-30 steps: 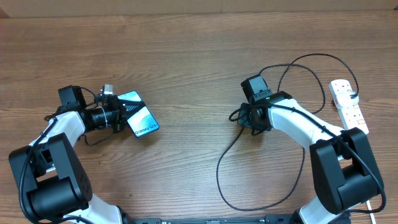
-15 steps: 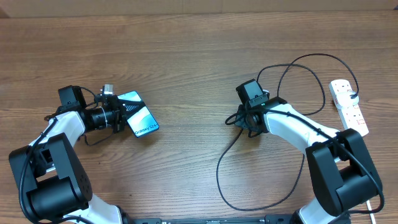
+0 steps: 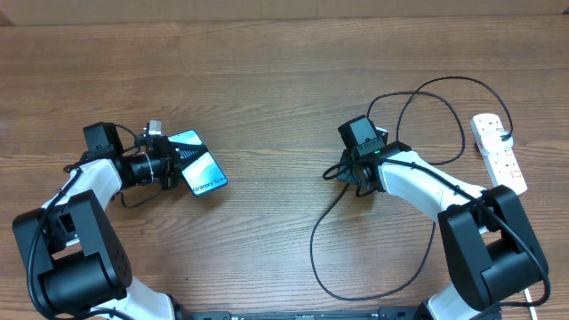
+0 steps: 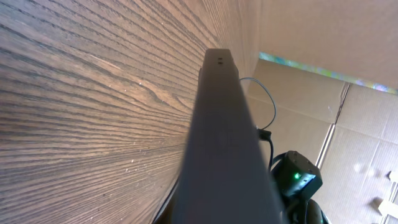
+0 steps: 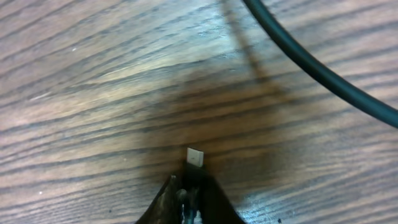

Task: Plug charger to phone and switch on socket

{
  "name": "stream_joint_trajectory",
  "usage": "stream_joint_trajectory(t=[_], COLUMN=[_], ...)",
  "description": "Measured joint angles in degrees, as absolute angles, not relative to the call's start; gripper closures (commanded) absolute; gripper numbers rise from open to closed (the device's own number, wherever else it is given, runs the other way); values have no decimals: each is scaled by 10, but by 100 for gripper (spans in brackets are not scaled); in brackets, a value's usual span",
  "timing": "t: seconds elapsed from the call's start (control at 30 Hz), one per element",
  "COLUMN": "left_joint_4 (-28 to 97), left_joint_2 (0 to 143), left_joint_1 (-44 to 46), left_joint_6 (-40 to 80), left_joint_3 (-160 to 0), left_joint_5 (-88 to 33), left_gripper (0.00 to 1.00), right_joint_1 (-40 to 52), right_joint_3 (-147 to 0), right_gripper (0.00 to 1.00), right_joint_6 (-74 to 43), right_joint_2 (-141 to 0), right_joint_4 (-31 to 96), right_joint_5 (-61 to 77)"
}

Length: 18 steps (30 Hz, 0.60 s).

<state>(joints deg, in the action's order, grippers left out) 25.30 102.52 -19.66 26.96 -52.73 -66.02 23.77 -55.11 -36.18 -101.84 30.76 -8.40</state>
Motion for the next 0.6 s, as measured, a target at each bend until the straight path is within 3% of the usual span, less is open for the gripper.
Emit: stream_joint_trajectory(t=[0.1,0.3,0.6], left_joint_4=[253,253,250], left_joint_2=[1025,1025,1025], left_joint_1=[-197,-197,-197], left_joint_6=[270,270,270], left_joint_3=[-527,-527,-527], left_joint_5=[-660,-660,-677], left_gripper=[96,96,96], right_joint_1=[238,238,236], right_joint_3=[-552,-553,-562], right_gripper=[79,96,96], right_joint_6=[-354,-345,-345], right_joint_2=[-1018,-1018,-1018], right_joint_4=[313,324,354], right_joint_5=[-87,-94,-82])
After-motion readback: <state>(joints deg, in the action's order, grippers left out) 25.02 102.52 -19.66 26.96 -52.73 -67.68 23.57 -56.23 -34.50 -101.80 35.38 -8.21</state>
